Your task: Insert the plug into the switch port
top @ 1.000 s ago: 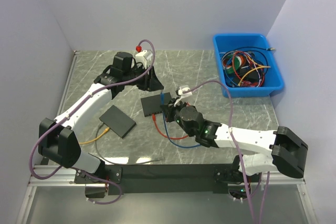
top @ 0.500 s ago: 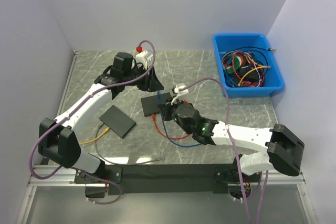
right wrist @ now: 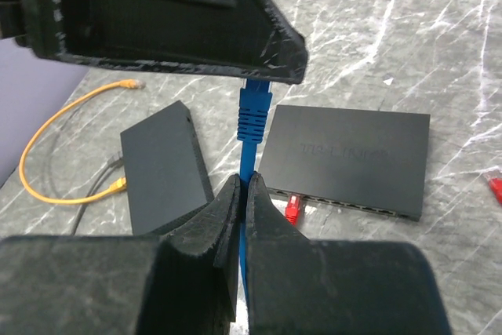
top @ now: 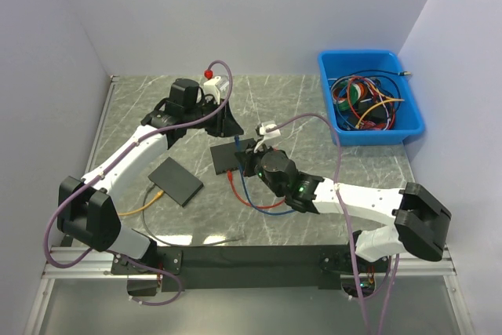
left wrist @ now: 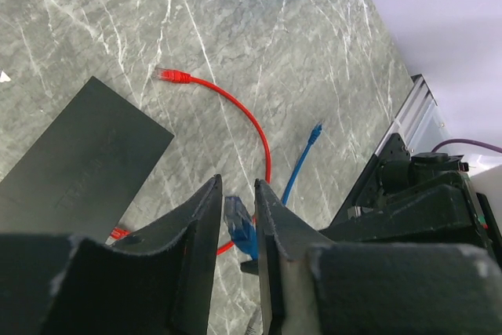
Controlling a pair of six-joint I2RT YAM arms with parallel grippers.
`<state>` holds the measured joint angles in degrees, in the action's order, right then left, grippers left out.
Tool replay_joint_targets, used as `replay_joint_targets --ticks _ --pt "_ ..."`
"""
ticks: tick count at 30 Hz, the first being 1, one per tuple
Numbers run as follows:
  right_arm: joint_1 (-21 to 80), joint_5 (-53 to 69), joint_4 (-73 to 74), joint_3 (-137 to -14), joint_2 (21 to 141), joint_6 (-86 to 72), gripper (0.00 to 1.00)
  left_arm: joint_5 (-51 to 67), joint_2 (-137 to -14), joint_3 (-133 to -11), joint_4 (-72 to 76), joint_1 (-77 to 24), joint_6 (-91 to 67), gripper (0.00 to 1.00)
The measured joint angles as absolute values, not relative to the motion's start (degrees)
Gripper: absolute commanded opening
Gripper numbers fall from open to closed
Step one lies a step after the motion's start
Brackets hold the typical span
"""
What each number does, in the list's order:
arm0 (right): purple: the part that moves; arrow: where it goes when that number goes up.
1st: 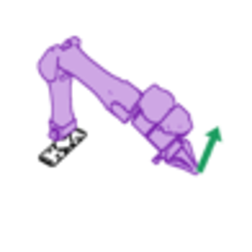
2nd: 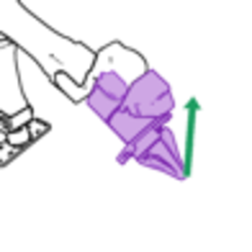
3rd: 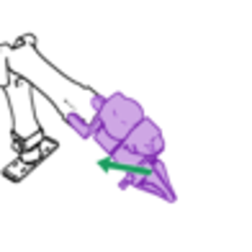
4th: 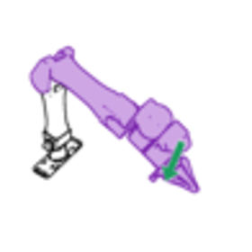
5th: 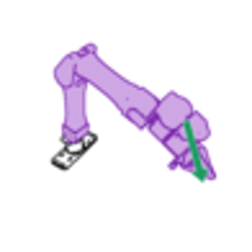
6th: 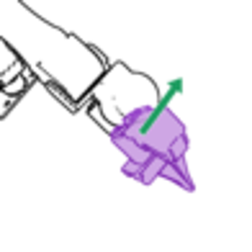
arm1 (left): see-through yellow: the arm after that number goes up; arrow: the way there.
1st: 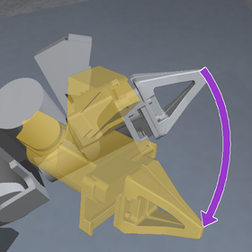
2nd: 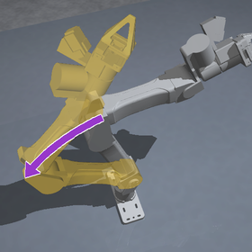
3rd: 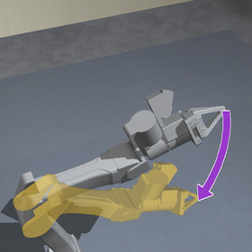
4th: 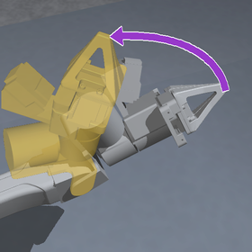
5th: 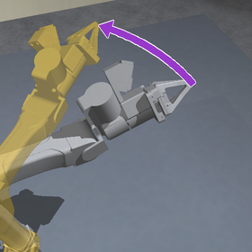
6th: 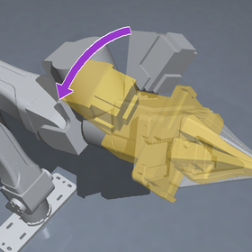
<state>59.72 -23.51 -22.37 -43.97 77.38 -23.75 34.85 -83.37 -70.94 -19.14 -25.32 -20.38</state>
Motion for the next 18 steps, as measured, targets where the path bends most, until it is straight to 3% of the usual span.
replay_joint_targets --ticks 3,8,11,12,13,15,18 --pt "59.0 -23.5 -22.5 -44.0 77.6 -24.0 0.0 34.9 -83.4 -70.9 -19.1 -25.3 -20.4 0.24" --pt "58.2 -22.9 -22.7 -44.0 78.1 -24.5 0.0 35.2 -83.4 -70.9 -19.1 -25.3 -20.4 0.03" --pt "58.2 -22.9 -22.7 -44.0 78.3 -24.6 0.0 35.2 -83.4 -70.9 -19.1 -25.4 -20.4 0.0" --pt "58.1 -22.9 -22.7 -44.0 78.3 -24.6 0.15 35.2 -83.4 -70.9 -19.1 -25.4 -20.4 0.01" --pt "58.1 -22.9 -22.7 -44.1 78.4 -24.7 0.24 35.2 -83.4 -70.9 -19.1 -25.4 -20.4 0.01" --pt "58.1 -22.9 -22.4 -44.4 78.4 -24.8 0.36 35.2 -83.4 -70.9 -19.1 -25.4 -20.4 0.01" --pt "58.0 -22.9 -22.2 -44.7 78.2 -24.6 0.43 35.1 -83.4 -70.9 -19.1 -25.4 -20.4 0.0"
